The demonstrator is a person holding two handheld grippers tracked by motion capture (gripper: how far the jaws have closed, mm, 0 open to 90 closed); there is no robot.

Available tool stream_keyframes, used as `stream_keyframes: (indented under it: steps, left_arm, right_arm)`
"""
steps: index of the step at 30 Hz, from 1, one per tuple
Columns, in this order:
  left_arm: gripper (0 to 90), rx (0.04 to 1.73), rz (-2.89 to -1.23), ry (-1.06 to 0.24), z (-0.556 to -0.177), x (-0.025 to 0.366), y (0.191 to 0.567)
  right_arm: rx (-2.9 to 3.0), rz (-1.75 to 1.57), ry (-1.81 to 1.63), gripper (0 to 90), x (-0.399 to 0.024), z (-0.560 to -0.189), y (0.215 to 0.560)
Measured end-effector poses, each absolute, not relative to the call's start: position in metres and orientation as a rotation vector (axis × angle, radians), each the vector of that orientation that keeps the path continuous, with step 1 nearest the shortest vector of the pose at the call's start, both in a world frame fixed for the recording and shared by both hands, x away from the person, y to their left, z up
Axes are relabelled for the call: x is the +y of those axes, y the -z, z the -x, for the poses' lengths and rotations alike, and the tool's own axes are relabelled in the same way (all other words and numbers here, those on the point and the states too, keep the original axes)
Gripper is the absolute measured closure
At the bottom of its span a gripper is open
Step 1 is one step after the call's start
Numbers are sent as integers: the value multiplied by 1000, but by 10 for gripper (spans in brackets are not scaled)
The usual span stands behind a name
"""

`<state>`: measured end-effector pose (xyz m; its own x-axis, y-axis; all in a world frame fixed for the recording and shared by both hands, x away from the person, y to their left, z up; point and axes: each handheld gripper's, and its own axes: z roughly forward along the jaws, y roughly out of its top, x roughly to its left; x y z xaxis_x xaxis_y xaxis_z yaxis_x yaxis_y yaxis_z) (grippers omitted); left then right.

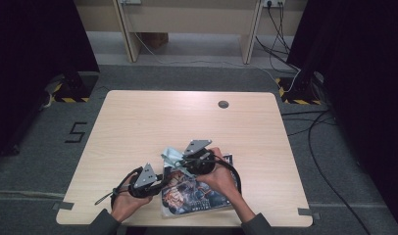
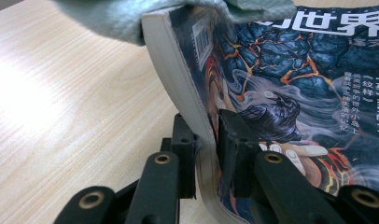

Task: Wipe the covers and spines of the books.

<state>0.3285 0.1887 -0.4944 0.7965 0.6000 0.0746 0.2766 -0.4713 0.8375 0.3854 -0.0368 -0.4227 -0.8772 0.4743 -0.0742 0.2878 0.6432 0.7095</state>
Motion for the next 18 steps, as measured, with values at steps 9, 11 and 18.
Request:
stream_keyframes:
  steps: [9, 11, 18]
  left_arm:
    - [766, 651, -2084, -456, -329, 189, 494]
    - [767, 650, -2081, -459, -328, 188, 494]
    - [767, 638, -2085, -481, -328, 187, 494]
  right_arm:
    - [2604, -635, -1049, 797, -38, -387, 424]
    - [2612, -613, -1059, 797, -31, -382, 421]
    - [2626, -555, -1096, 797, -16, -376, 414]
